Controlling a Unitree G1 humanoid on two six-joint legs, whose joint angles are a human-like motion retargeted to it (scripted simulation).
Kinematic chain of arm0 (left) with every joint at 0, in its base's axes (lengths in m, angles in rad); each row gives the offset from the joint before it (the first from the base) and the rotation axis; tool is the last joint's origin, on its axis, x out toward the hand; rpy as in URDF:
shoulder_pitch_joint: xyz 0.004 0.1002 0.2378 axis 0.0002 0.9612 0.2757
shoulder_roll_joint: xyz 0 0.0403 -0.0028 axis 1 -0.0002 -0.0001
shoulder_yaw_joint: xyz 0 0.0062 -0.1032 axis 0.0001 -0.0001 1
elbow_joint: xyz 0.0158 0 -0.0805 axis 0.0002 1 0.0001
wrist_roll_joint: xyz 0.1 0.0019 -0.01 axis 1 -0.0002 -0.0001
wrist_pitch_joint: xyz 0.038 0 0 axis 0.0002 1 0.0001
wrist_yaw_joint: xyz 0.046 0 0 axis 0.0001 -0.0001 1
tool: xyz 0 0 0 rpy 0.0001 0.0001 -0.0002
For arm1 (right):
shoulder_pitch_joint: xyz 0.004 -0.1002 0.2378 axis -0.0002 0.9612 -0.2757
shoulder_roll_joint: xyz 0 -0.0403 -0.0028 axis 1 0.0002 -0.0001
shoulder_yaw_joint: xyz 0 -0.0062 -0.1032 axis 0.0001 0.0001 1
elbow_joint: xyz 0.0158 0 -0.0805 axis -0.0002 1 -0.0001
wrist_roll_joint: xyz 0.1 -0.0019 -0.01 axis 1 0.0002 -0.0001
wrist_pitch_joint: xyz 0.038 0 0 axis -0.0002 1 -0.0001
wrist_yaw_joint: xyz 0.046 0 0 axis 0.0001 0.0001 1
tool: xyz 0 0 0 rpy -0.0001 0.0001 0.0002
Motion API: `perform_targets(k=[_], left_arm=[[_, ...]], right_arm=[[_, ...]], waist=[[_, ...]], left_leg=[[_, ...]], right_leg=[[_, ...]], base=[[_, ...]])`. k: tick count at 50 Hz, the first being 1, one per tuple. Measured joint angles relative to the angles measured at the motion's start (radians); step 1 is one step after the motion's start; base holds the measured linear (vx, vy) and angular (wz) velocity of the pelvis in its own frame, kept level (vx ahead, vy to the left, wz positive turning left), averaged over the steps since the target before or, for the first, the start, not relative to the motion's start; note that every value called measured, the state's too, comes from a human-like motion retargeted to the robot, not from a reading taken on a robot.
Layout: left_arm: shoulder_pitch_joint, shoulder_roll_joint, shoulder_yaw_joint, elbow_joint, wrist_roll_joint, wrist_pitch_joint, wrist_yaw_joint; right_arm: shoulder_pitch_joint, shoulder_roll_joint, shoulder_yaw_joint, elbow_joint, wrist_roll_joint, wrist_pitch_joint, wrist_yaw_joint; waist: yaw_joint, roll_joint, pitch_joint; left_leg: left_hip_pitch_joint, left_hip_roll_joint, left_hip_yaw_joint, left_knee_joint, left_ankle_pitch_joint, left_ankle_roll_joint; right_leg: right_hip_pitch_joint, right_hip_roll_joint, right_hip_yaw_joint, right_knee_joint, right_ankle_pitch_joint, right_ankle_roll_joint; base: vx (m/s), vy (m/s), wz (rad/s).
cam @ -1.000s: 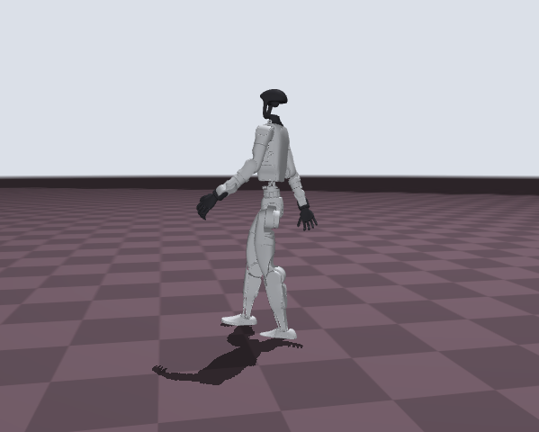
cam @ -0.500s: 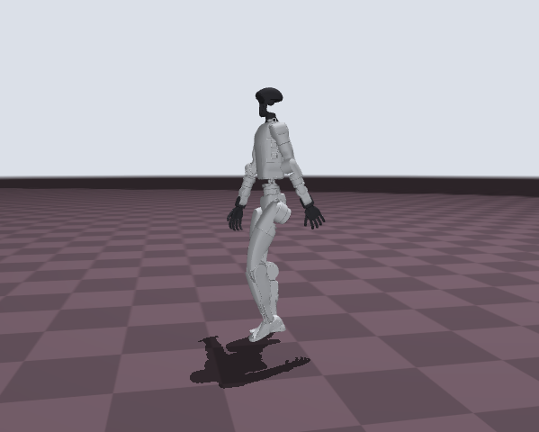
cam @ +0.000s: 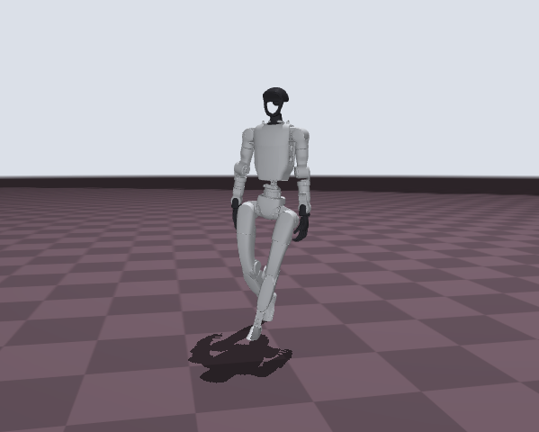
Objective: Walk run
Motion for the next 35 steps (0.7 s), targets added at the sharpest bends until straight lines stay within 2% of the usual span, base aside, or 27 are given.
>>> perform_targets(k=[2, 3, 5, 8, 13, 15, 18, 20, 22, 23, 25, 27, 28, 29, 30, 32, 35], left_arm=[[-0.074, 0.035, -0.032, -0.08, 0.031, -0.02, -0.031], [-0.11, 0.053, -0.05, -0.117, 0.041, -0.034, -0.047], [-0.183, 0.091, -0.098, -0.179, 0.043, -0.058, -0.08], [-0.292, 0.145, -0.165, -0.232, 0.026, -0.079, -0.114], [-0.384, 0.173, -0.194, -0.287, 0.028, -0.092, -0.112], [-0.379, 0.166, -0.194, -0.287, 0.018, -0.097, -0.101], [-0.335, 0.139, -0.18, -0.225, 0.008, -0.091, -0.091], [-0.289, 0.113, -0.164, -0.154, 0.024, -0.075, -0.095], [-0.219, 0.099, -0.156, -0.074, 0.061, -0.045, -0.099], [-0.179, 0.093, -0.149, -0.032, 0.089, -0.022, -0.094], [-0.107, 0.073, -0.14, 0.049, 0.145, 0.045, -0.06], [-0.039, 0.056, -0.121, 0.13, 0.171, 0.119, -0.009], [-0.009, 0.056, -0.111, 0.169, 0.176, 0.147, 0.003], [0.024, 0.047, -0.101, 0.194, 0.188, 0.161, -0.001], [0.06, 0.034, -0.092, 0.212, 0.203, 0.168, -0.011], [0.13, 0.01, -0.085, 0.203, 0.243, 0.169, -0.061], [0.236, -0.039, -0.074, 0.158, 0.294, 0.152, -0.099]], right_arm=[[0.061, 0.004, -0.013, 0.025, 0.006, -0.007, 0.023], [0.09, 0.006, -0.024, 0.04, 0.007, -0.014, 0.03], [0.143, 0.011, -0.047, 0.066, 0.012, -0.023, 0.052], [0.218, 0.022, -0.049, 0.066, 0.038, 0.003, 0.129], [0.26, 0.037, -0.047, 0.066, 0.051, 0.054, 0.201], [0.254, 0.035, -0.042, 0.066, 0.056, 0.066, 0.192], [0.228, 0.025, -0.025, 0.066, 0.083, 0.084, 0.144], [0.199, 0.017, -0.027, 0.066, 0.104, 0.101, 0.101], [0.169, 0.023, -0.035, 0.066, 0.13, 0.108, 0.06], [0.152, 0.032, -0.037, 0.066, 0.145, 0.105, 0.04], [0.102, 0.049, -0.052, 0.066, 0.181, 0.085, 0.016], [0.029, 0.055, -0.043, 0.066, 0.209, 0.07, 0.016], [-0.018, 0.056, -0.035, 0.066, 0.219, 0.072, 0.014], [-0.064, 0.057, -0.029, 0.063, 0.225, 0.074, 0.001], [-0.111, 0.058, -0.025, 0.058, 0.228, 0.076, -0.018], [-0.186, 0.069, -0.035, -0.004, 0.208, 0.082, -0.071], [-0.272, 0.072, -0.035, -0.129, 0.169, 0.061, -0.141]], waist=[[-0.028, 0.014, 0.006], [-0.04, 0.017, 0.006], [-0.074, 0.015, 0.003], [-0.122, -0.015, -0.009], [-0.129, -0.093, 0.018], [-0.136, -0.107, 0.035], [-0.182, -0.094, 0.03], [-0.205, -0.096, 0.0], [-0.242, -0.094, -0.031], [-0.239, -0.089, -0.052], [-0.223, -0.094, -0.068], [-0.214, -0.061, -0.03], [-0.212, -0.04, -0.014], [-0.214, -0.067, -0.026], [-0.219, -0.117, -0.052], [-0.213, -0.169, -0.066], [-0.115, -0.201, -0.04]], left_leg=[[0.029, -0.015, -0.125, 0.0, 0.003, 0.0], [0.044, -0.025, -0.184, -0.002, 0.006, 0.0], [0.066, -0.053, -0.307, -0.006, 0.016, 0.0], [0.097, -0.11, -0.441, -0.002, 0.022, 0.0], [0.213, -0.176, -0.536, 0.012, 0.007, 0.0], [0.275, -0.175, -0.542, 0.013, 0.016, 0.0], [0.352, -0.158, -0.552, 0.022, 0.075, 0.0], [0.377, -0.183, -0.548, 0.038, 0.16, 0.0], [0.381, -0.177, -0.553, 0.098, 0.3, -0.045], [0.367, -0.166, -0.525, 0.138, 0.398, -0.083], [0.316, -0.167, -0.477, 0.27, 0.625, -0.196], [0.189, -0.065, -0.354, 0.611, 0.659, -0.28], [0.131, 0.016, -0.283, 0.76, 0.659, -0.295], [0.092, 0.017, -0.221, 0.779, 0.659, -0.261], [0.064, -0.022, -0.162, 0.732, 0.659, -0.202], [-0.023, -0.031, -0.055, 0.73, 0.549, -0.114], [-0.181, -0.106, -0.066, 0.697, 0.424, -0.168]], right_leg=[[-0.075, -0.002, 0.047, 0.003, -0.082, -0.027], [-0.112, -0.025, 0.048, -0.013, -0.124, -0.067], [-0.186, -0.099, 0.011, -0.074, -0.195, -0.142], [-0.277, -0.196, -0.033, -0.254, -0.231, -0.182], [-0.372, -0.235, -0.028, -0.573, -0.325, -0.162], [-0.379, -0.225, -0.001, -0.68, -0.367, -0.06], [-0.36, -0.218, 0.039, -0.711, -0.365, -0.041], [-0.357, -0.242, 0.057, -0.641, -0.319, -0.044], [-0.336, -0.253, 0.034, -0.605, -0.245, -0.048], [-0.323, -0.244, 0.072, -0.583, -0.269, -0.062], [-0.301, -0.225, 0.158, -0.541, -0.321, -0.08], [-0.214, -0.18, 0.06, -0.531, -0.374, -0.105], [-0.176, -0.16, -0.033, -0.529, -0.394, -0.119], [-0.146, -0.192, -0.059, -0.549, -0.403, -0.122], [-0.119, -0.25, -0.05, -0.581, -0.407, -0.118], [-0.095, -0.285, -0.028, -0.591, -0.429, -0.115], [-0.029, -0.262, -0.02, -0.624, -0.447, -0.128]], base=[[0.55, -0.06, 3.01], [0.7, -0.13, 3.11], [0.75, -0.21, 3.1], [0.65, -0.3, 2.79], [0.63, -0.35, 1.56], [0.79, -0.38, 1.06], [0.98, -0.4, 1.24], [0.93, -0.28, 1.23], [0.94, -0.5, 1.24], [1.02, -0.68, 0.71], [1.01, -0.64, 0.44], [0.95, -0.53, 0.3], [0.97, -0.54, 0.39], [0.86, -0.49, 0.59], [0.67, -0.39, 0.81], [0.65, -0.35, 0.45], [0.79, -0.36, -0.67]])
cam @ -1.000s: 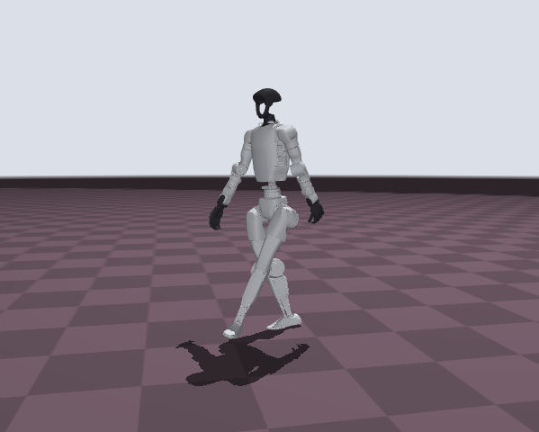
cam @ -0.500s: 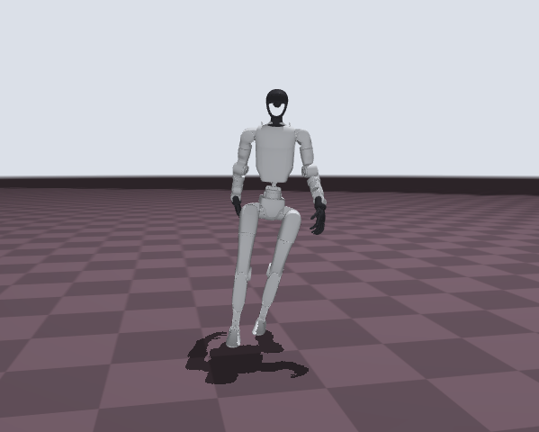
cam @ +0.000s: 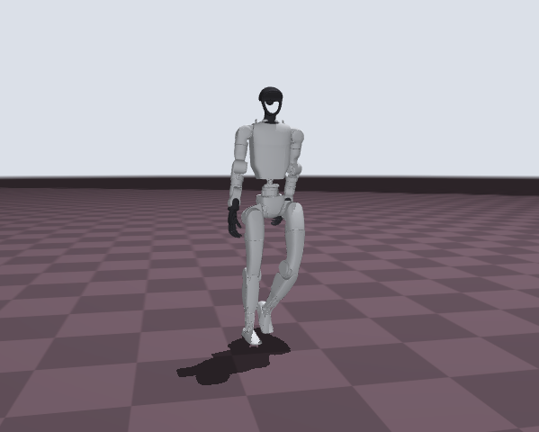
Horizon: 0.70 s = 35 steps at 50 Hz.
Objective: Walk run
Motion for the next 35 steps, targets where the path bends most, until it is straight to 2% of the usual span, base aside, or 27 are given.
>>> perform_targets(k=[3, 5, 8, 10, 12, 15, 17, 20, 22, 24, 27, 31, 33, 35], left_arm=[[0.074, -0.016, -0.007, -0.014, -0.004, -0.018, 0.021], [0.108, -0.022, -0.008, -0.004, -0.014, -0.016, 0.042], [0.121, -0.03, 0.009, 0.037, -0.027, 0.01, 0.048], [0.112, -0.03, 0.025, 0.063, -0.041, 0.029, 0.044], [0.107, -0.031, 0.036, 0.063, -0.063, 0.041, 0.03], [0.081, -0.034, 0.065, 0.063, -0.091, 0.04, 0.024], [0.043, -0.029, 0.094, 0.062, -0.124, 0.013, 0.039], [-0.034, -0.005, 0.104, 0.045, -0.216, -0.015, 0.06], [-0.118, 0.016, 0.082, 0.018, -0.28, -0.014, 0.075], [-0.21, 0.04, 0.07, -0.036, -0.318, -0.028, 0.1], [-0.358, 0.075, 0.025, -0.124, -0.385, -0.097, 0.117], [-0.515, 0.134, -0.08, -0.269, -0.444, -0.186, 0.058], [-0.581, 0.18, -0.112, -0.339, -0.441, -0.201, -0.011], [-0.635, 0.226, -0.131, -0.39, -0.42, -0.224, -0.072]], right_arm=[[-0.082, -0.03, 0.045, -0.1, 0.009, -0.037, -0.022], [-0.128, -0.053, 0.06, -0.151, 0.007, -0.055, -0.03], [-0.175, -0.08, 0.059, -0.2, -0.011, -0.067, -0.04], [-0.19, -0.088, 0.056, -0.212, -0.017, -0.071, -0.043], [-0.183, -0.083, 0.054, -0.203, -0.016, -0.073, -0.039], [-0.138, -0.064, 0.048, -0.17, -0.02, -0.071, -0.024], [-0.069, -0.037, 0.049, -0.124, -0.04, -0.07, 0.001], [0.047, 0.003, 0.065, -0.04, -0.083, -0.062, 0.027], [0.117, 0.005, 0.07, 0.037, -0.094, -0.05, 0.038], [0.186, 0.0, 0.06, 0.107, -0.102, -0.048, 0.072], [0.289, -0.015, 0.059, 0.186, -0.088, -0.062, 0.136], [0.441, -0.032, 0.056, 0.195, -0.043, -0.066, 0.205], [0.497, -0.036, 0.063, 0.195, -0.026, -0.051, 0.241], [0.543, -0.035, 0.071, 0.195, -0.017, -0.026, 0.272]], waist=[[0.076, -0.002, 0.024], [0.1, 0.01, 0.039], [0.133, 0.041, 0.068], [0.137, 0.048, 0.076], [0.137, 0.036, 0.063], [0.172, 0.009, 0.044], [0.193, 0.003, 0.02], [0.133, 0.031, -0.016], [0.106, 0.027, 0.014], [0.121, 0.094, 0.026], [0.105, 0.14, 0.06], [-0.011, 0.178, 0.115], [-0.071, 0.161, 0.134], [-0.116, 0.133, 0.15]], left_leg=[[-0.126, -0.017, -0.034, -0.169, -0.091, 0.003], [-0.162, 0.016, -0.004, -0.355, -0.112, 0.021], [-0.175, 0.057, 0.073, -0.657, -0.135, 0.003], [-0.172, 0.017, 0.079, -0.821, -0.204, -0.002], [-0.165, -0.008, 0.067, -0.88, -0.24, 0.023], [-0.131, 0.0, 0.078, -0.817, -0.252, 0.072], [-0.1, 0.028, 0.138, -0.772, -0.176, 0.079], [-0.062, 0.039, 0.055, -0.689, -0.207, 0.147], [0.019, 0.01, 0.023, -0.668, -0.252, 0.155], [0.088, 0.067, -0.02, -0.684, -0.28, 0.141], [0.191, 0.066, -0.077, -0.715, -0.314, 0.137], [0.31, 0.04, -0.181, -0.742, -0.345, 0.135], [0.363, 0.004, -0.221, -0.746, -0.368, 0.139], [0.42, -0.031, -0.254, -0.739, -0.397, 0.144]], right_leg=[[0.063, 0.056, 0.015, -0.017, -0.039, -0.012], [0.111, 0.092, 0.001, -0.025, -0.071, -0.016], [0.198, 0.155, 0.001, -0.033, -0.117, -0.026], [0.254, 0.182, -0.007, -0.042, -0.127, -0.03], [0.288, 0.179, -0.016, -0.03, -0.091, -0.009], [0.318, 0.158, 0.011, 0.021, 0.035, 0.051], [0.332, 0.141, 0.013, 0.094, 0.274, 0.1], [0.277, 0.182, 0.022, 0.289, 0.604, 0.148], [0.186, 0.148, -0.018, 0.59, 0.64, 0.171], [0.127, 0.204, -0.023, 0.628, 0.61, 0.154], [0.012, 0.225, -0.003, 0.671, 0.469, 0.121], [-0.137, 0.144, -0.053, 0.563, 0.257, 0.087], [-0.188, 0.088, -0.05, 0.408, 0.226, 0.103], [-0.223, 0.035, -0.064, 0.235, 0.225, 0.09]], base=[[0.86, -0.37, -0.42], [0.85, -0.33, 0.13], [0.76, -0.25, 0.01], [1.15, -0.3, 0.21], [1.09, -0.26, 0.12], [1.2, -0.23, -0.43], [1.25, -0.21, -0.42], [1.38, -0.18, 0.7], [1.23, -0.15, 0.9], [1.06, -0.14, 0.44], [0.94, -0.17, 0.78], [0.85, -0.21, 1.77], [0.86, -0.39, 1.61], [0.86, -0.49, 1.25]])
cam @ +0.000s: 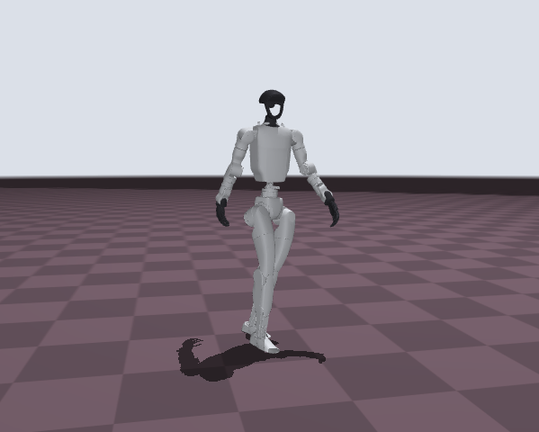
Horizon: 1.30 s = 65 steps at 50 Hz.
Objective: Walk run
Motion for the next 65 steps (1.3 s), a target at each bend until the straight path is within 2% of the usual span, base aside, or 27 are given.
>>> perform_targets(k=[2, 5, 7, 9, 11, 13, 15, 17, 18, 20, 21, 25, 30, 35, 38, 40, 41, 43, 45, 47, 50, 55, 57, 60, 62, 63, 65], left_arm=[[-0.039, 0.038, -0.007, -0.028, 0.018, -0.025, -0.013], [-0.064, 0.074, -0.012, -0.035, 0.025, -0.036, 0.036], [-0.045, 0.071, 0.003, -0.025, 0.039, -0.033, 0.063], [-0.004, 0.047, 0.021, -0.007, 0.061, -0.028, 0.069], [0.058, 0.015, 0.034, 0.032, 0.088, -0.024, 0.058], [0.126, -0.021, 0.052, 0.085, 0.134, -0.012, 0.047], [0.202, -0.064, 0.049, 0.148, 0.185, 0.015, 0.055], [0.282, -0.086, 0.051, 0.226, 0.217, 0.057, 0.078], [0.323, -0.106, 0.063, 0.258, 0.24, 0.079, 0.088], [0.407, -0.136, 0.092, 0.31, 0.303, 0.127, 0.109], [0.45, -0.155, 0.106, 0.328, 0.329, 0.149, 0.124], [0.618, -0.224, 0.173, 0.398, 0.392, 0.203, 0.169], [0.773, -0.266, 0.185, 0.453, 0.405, 0.261, 0.144], [0.841, -0.288, 0.21, 0.453, 0.412, 0.338, 0.13], [0.817, -0.287, 0.244, 0.453, 0.393, 0.334, 0.118], [0.786, -0.283, 0.276, 0.453, 0.37, 0.306, 0.129], [0.762, -0.275, 0.284, 0.453, 0.346, 0.288, 0.134], [0.7, -0.25, 0.283, 0.453, 0.282, 0.249, 0.138], [0.599, -0.213, 0.256, 0.453, 0.215, 0.21, 0.157], [0.491, -0.173, 0.233, 0.392, 0.177, 0.197, 0.2], [0.335, -0.125, 0.207, 0.27, 0.15, 0.146, 0.23], [0.115, -0.026, 0.127, 0.097, 0.043, 0.029, 0.082], [0.039, 0.023, 0.108, 0.053, 0.009, -0.002, 0.024], [-0.041, 0.087, 0.095, 0.004, -0.002, -0.03, -0.008], [-0.06, 0.11, 0.093, -0.02, 0.01, -0.034, 0.005], [-0.06, 0.113, 0.094, -0.028, 0.017, -0.034, 0.017], [-0.045, 0.106, 0.1, -0.036, 0.03, -0.036, 0.043]], right_arm=[[0.026, 0.006, 0.01, 0.0, -0.001, 0.023, 0.027], [0.034, 0.013, 0.022, 0.0, -0.014, 0.041, 0.043], [0.016, 0.016, 0.025, 0.0, -0.021, 0.05, 0.037], [-0.019, 0.017, 0.013, 0.0, -0.02, 0.046, 0.016], [-0.055, 0.021, -0.009, 0.0, -0.012, 0.023, -0.023], [-0.114, 0.026, -0.028, 0.0, 0.005, -0.007, -0.073], [-0.197, 0.029, -0.041, 0.0, 0.035, -0.019, -0.122], [-0.295, 0.028, -0.033, -0.006, 0.055, -0.008, -0.167], [-0.341, 0.028, -0.037, -0.023, 0.06, 0.003, -0.195], [-0.425, 0.04, -0.055, -0.076, 0.066, 0.019, -0.251], [-0.458, 0.047, -0.06, -0.112, 0.073, 0.012, -0.276], [-0.577, 0.061, -0.019, -0.256, 0.125, -0.063, -0.33], [-0.702, 0.027, 0.027, -0.405, 0.118, -0.097, -0.308], [-0.715, -0.006, 0.035, -0.462, 0.045, -0.09, -0.329], [-0.662, -0.002, 0.034, -0.421, 0.022, -0.082, -0.344], [-0.604, 0.013, 0.035, -0.371, 0.013, -0.063, -0.335], [-0.568, 0.026, 0.034, -0.336, 0.002, -0.055, -0.327], [-0.5, 0.053, 0.046, -0.251, -0.005, -0.038, -0.321], [-0.445, 0.061, 0.048, -0.149, 0.009, -0.018, -0.314], [-0.38, 0.064, 0.011, -0.065, 0.01, 0.0, -0.272], [-0.254, 0.064, -0.02, 0.0, 0.004, 0.008, -0.165], [-0.018, 0.059, -0.037, 0.0, -0.067, -0.001, -0.021], [0.05, 0.056, -0.043, 0.0, -0.095, 0.01, 0.002], [0.122, 0.058, -0.055, 0.0, -0.123, 0.037, 0.032], [0.147, 0.063, -0.072, 0.0, -0.136, 0.049, 0.053], [0.155, 0.064, -0.079, 0.0, -0.135, 0.051, 0.061], [0.151, 0.063, -0.09, 0.0, -0.121, 0.059, 0.071]], waist=[[-0.02, -0.025, 0.011], [-0.009, -0.03, 0.01], [-0.012, -0.022, -0.012], [-0.036, -0.015, -0.039], [-0.087, -0.007, -0.067], [-0.096, -0.008, -0.083], [-0.08, -0.009, -0.066], [-0.055, 0.002, -0.047], [-0.044, -0.05, -0.08], [-0.033, -0.104, -0.107], [-0.011, -0.108, -0.108], [0.096, -0.143, -0.107], [0.187, -0.108, -0.076], [0.22, -0.107, -0.083], [0.255, -0.121, -0.117], [0.292, -0.123, -0.144], [0.269, -0.117, -0.169], [0.211, -0.1, -0.189], [0.161, -0.124, -0.162], [0.194, -0.053, -0.146], [0.191, -0.034, -0.123], [0.031, -0.004, -0.113], [-0.017, -0.017, -0.108], [-0.051, -0.033, -0.1], [-0.048, -0.022, -0.104], [-0.042, -0.012, -0.111], [-0.048, -0.003, -0.136]], left_leg=[[0.059, -0.018, -0.024, 0.007, -0.028, -0.003], [0.132, -0.002, 0.004, 0.007, -0.04, -0.032], [0.154, 0.007, 0.015, 0.022, 0.0, -0.064], [0.165, 0.015, 0.017, 0.056, 0.089, -0.109], [0.168, 0.033, 0.007, 0.13, 0.253, -0.159], [0.135, 0.05, 0.048, 0.249, 0.488, -0.215], [0.037, 0.088, 0.093, 0.515, 0.631, -0.245], [-0.081, 0.168, 0.159, 0.803, 0.631, -0.225], [-0.106, 0.099, 0.195, 0.755, 0.631, -0.183], [-0.181, 0.076, 0.27, 0.753, 0.537, -0.105], [-0.235, 0.077, 0.276, 0.757, 0.493, -0.107], [-0.431, 0.076, 0.294, 0.64, 0.31, -0.125], [-0.528, 0.155, 0.299, 0.185, 0.273, -0.174], [-0.567, 0.096, 0.235, -0.143, 0.139, -0.228], [-0.542, 0.122, 0.329, -0.049, 0.126, -0.178], [-0.516, 0.152, 0.402, -0.007, 0.203, -0.175], [-0.514, 0.144, 0.348, 0.023, 0.209, -0.139], [-0.498, 0.137, 0.248, 0.084, 0.185, -0.087], [-0.418, 0.094, 0.269, 0.105, 0.135, -0.06], [-0.35, 0.172, 0.239, 0.075, 0.11, -0.069], [-0.244, 0.154, 0.202, 0.028, 0.074, -0.068], [-0.124, 0.101, 0.061, -0.016, 0.02, -0.061], [-0.067, 0.067, 0.029, -0.017, -0.016, -0.054], [0.026, 0.045, 0.002, -0.013, -0.071, -0.057], [0.073, 0.066, 0.01, -0.006, -0.087, -0.076], [0.089, 0.079, 0.02, 0.002, -0.081, -0.089], [0.108, 0.09, 0.025, 0.029, -0.03, -0.123]], right_leg=[[-0.03, -0.027, -0.047, -0.147, -0.051, -0.029], [-0.078, 0.023, -0.02, -0.335, -0.133, -0.009], [-0.084, 0.032, -0.056, -0.33, -0.135, -0.044], [-0.087, 0.029, -0.061, -0.251, -0.082, -0.12], [-0.061, 0.008, -0.108, -0.208, -0.03, -0.142], [-0.035, 0.034, 0.058, -0.165, -0.053, -0.167], [0.017, 0.067, 0.149, -0.134, -0.11, -0.184], [0.103, 0.079, -0.032, -0.129, -0.144, -0.204], [0.133, 0.022, -0.03, -0.162, -0.144, -0.203], [0.176, 0.001, 0.049, -0.184, -0.172, -0.204], [0.199, 0.007, 0.054, -0.197, -0.177, -0.204], [0.284, 0.046, 0.114, -0.237, -0.205, -0.222], [0.41, 0.151, 0.172, -0.258, -0.289, -0.237], [0.533, 0.166, 0.184, -0.245, -0.298, -0.186], [0.561, 0.145, 0.197, -0.188, -0.145, -0.103], [0.567, 0.129, 0.194, -0.122, 0.065, -0.05], [0.55, 0.13, 0.179, -0.069, 0.181, -0.015], [0.49, 0.162, 0.18, 0.105, 0.371, 0.04], [0.385, 0.113, 0.127, 0.429, 0.414, 0.098], [0.323, 0.179, 0.099, 0.423, 0.365, 0.057], [0.194, 0.195, 0.1, 0.449, 0.214, 0.023], [-0.025, 0.039, -0.022, 0.264, -0.019, -0.001], [-0.078, 0.005, 0.019, 0.089, -0.023, -0.006], [-0.133, -0.055, -0.043, -0.148, -0.065, -0.084], [-0.157, -0.006, 0.027, -0.296, -0.115, -0.116], [-0.16, -0.008, -0.028, -0.334, -0.135, -0.098], [-0.167, -0.015, -0.04, -0.29, -0.141, -0.104]], base=[[0.84, -0.55, 0.73], [0.92, -0.58, -0.11], [0.88, -0.52, -0.19], [1.02, -0.59, 0.53], [1.1, -0.66, 1.13], [1.09, -0.72, 0.36], [1.07, -0.65, -0.34], [0.93, -0.54, -0.87], [0.88, -0.5, -0.79], [1.02, -0.53, -0.63], [1.02, -0.48, -0.92], [0.95, -0.41, -1.34], [0.99, -0.32, -0.75], [1.24, -0.21, -0.2], [1.29, -0.17, -0.42], [1.53, -0.14, -0.72], [1.39, -0.12, 0.06], [1.2, -0.12, 0.79], [1.23, -0.15, 0.75], [0.97, -0.15, 0.0], [0.99, -0.23, 0.62], [0.97, -0.3, 1.7], [0.9, -0.41, 1.14], [0.99, -0.6, 0.5], [0.98, -0.64, -0.1], [0.95, -0.64, -0.15], [1.1, -0.79, 0.08]])
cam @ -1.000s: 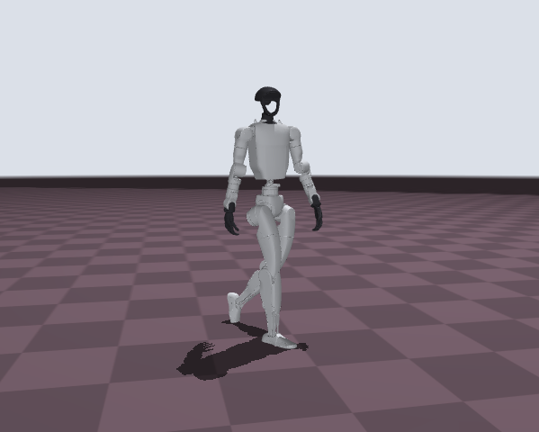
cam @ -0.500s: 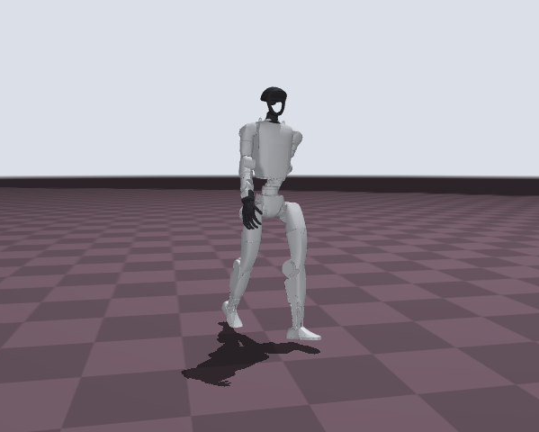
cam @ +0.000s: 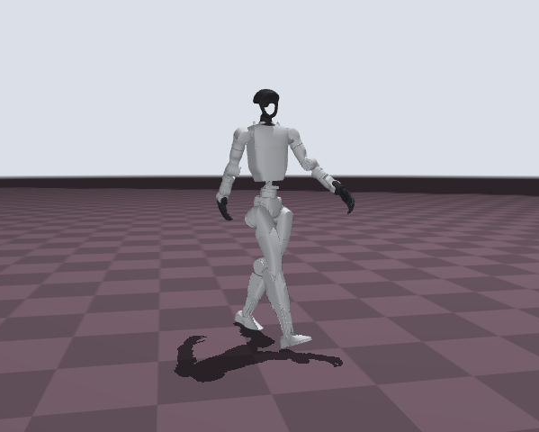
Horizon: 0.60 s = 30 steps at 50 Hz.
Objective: Walk run
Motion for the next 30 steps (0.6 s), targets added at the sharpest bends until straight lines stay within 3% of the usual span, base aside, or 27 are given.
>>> perform_targets(k=[2, 3, 5, 7, 8, 9, 10, 16, 19, 22, 24, 28, 30], left_arm=[[0.046, -0.024, 0.004, 0.008, 0.003, -0.007, 0.012], [0.079, -0.04, 0.003, 0.02, 0.007, -0.014, 0.011], [0.157, -0.07, 0.009, 0.062, 0.034, -0.028, -0.009], [0.236, -0.11, 0.007, 0.126, 0.103, -0.019, -0.03], [0.27, -0.131, 0.013, 0.167, 0.147, 0.002, -0.032], [0.297, -0.146, 0.015, 0.206, 0.18, 0.029, -0.034], [0.323, -0.159, 0.014, 0.244, 0.208, 0.059, -0.035], [0.578, -0.285, -0.001, 0.461, 0.386, 0.246, 0.039], [0.697, -0.364, 0.065, 0.49, 0.456, 0.309, 0.044], [0.794, -0.423, 0.086, 0.49, 0.476, 0.339, -0.028], [0.838, -0.445, 0.09, 0.49, 0.48, 0.345, -0.07], [0.87, -0.447, 0.094, 0.49, 0.5, 0.356, -0.093], [0.855, -0.431, 0.105, 0.49, 0.508, 0.371, -0.083]], right_arm=[[-0.028, -0.002, -0.013, 0.0, 0.025, 0.005, -0.023], [-0.043, -0.002, -0.025, 0.0, 0.038, 0.001, -0.046], [-0.087, -0.002, -0.036, 0.0, 0.072, -0.024, -0.097], [-0.166, -0.002, -0.036, 0.0, 0.119, -0.045, -0.144], [-0.226, -0.005, -0.031, 0.0, 0.142, -0.046, -0.169], [-0.285, -0.01, -0.026, 0.0, 0.154, -0.047, -0.193], [-0.344, -0.015, -0.021, 0.0, 0.162, -0.047, -0.217], [-0.649, -0.011, 0.028, -0.283, 0.168, -0.087, -0.38], [-0.773, -0.03, 0.095, -0.402, 0.205, -0.139, -0.401], [-0.873, -0.064, 0.105, -0.483, 0.2, -0.173, -0.396], [-0.907, -0.088, 0.099, -0.521, 0.189, -0.179, -0.393], [-0.902, -0.115, 0.076, -0.541, 0.173, -0.17, -0.407], [-0.865, -0.11, 0.061, -0.516, 0.181, -0.161, -0.422]], waist=[[-0.026, 0.0, -0.031], [-0.055, 0.0, -0.043], [-0.044, -0.004, -0.076], [-0.032, -0.017, -0.061], [-0.017, -0.012, -0.033], [-0.012, -0.03, -0.03], [-0.012, -0.059, -0.04], [0.067, -0.097, -0.025], [0.128, -0.104, 0.003], [0.194, -0.085, 0.037], [0.232, -0.076, 0.055], [0.25, -0.077, 0.051], [0.284, -0.089, 0.03]], left_leg=[[0.009, 0.003, 0.002, 0.049, 0.119, -0.033], [0.014, 0.015, -0.003, 0.088, 0.206, -0.045], [-0.01, 0.015, 0.029, 0.198, 0.431, -0.054], [-0.082, 0.049, 0.098, 0.432, 0.595, -0.024], [-0.137, 0.107, 0.161, 0.602, 0.645, 0.025], [-0.175, 0.106, 0.198, 0.67, 0.661, 0.052], [-0.204, 0.076, 0.223, 0.688, 0.66, 0.067], [-0.501, -0.001, 0.27, 0.695, 0.362, 0.0], [-0.598, 0.037, 0.296, 0.481, 0.285, -0.03], [-0.639, 0.087, 0.339, 0.188, 0.28, -0.052], [-0.667, 0.072, 0.306, 0.017, 0.232, -0.071], [-0.677, 0.023, 0.28, -0.15, 0.141, -0.106], [-0.665, 0.033, 0.302, -0.072, 0.137, -0.04]], right_leg=[[0.009, -0.042, -0.088, 0.101, 0.03, -0.02], [0.03, -0.06, -0.12, 0.109, 0.105, -0.015], [0.059, -0.006, 0.091, 0.142, 0.087, -0.062], [0.117, 0.011, 0.165, 0.168, 0.043, -0.076], [0.168, 0.025, 0.119, 0.176, 0.017, -0.08], [0.202, -0.003, 0.062, 0.173, 0.007, -0.08], [0.227, -0.053, -0.001, 0.164, 0.006, -0.077], [0.392, 0.021, 0.114, 0.072, -0.047, -0.097], [0.468, 0.081, 0.179, 0.046, -0.083, -0.117], [0.552, 0.144, 0.223, 0.036, -0.139, -0.126], [0.612, 0.166, 0.244, 0.036, -0.182, -0.122], [0.699, 0.172, 0.222, 0.063, -0.18, -0.073], [0.715, 0.155, 0.228, 0.102, -0.082, -0.011]], base=[[1.07, -0.78, 0.69], [1.19, -0.91, 0.78], [1.16, -0.93, -0.02], [0.96, -0.71, -0.55], [0.85, -0.58, -0.86], [0.9, -0.61, -0.92], [0.96, -0.63, -1.04], [0.93, -0.45, -1.34], [0.94, -0.36, -1.37], [0.96, -0.27, -0.91], [1.03, -0.21, -0.58], [1.18, -0.17, 0.11], [1.21, -0.13, -0.43]])
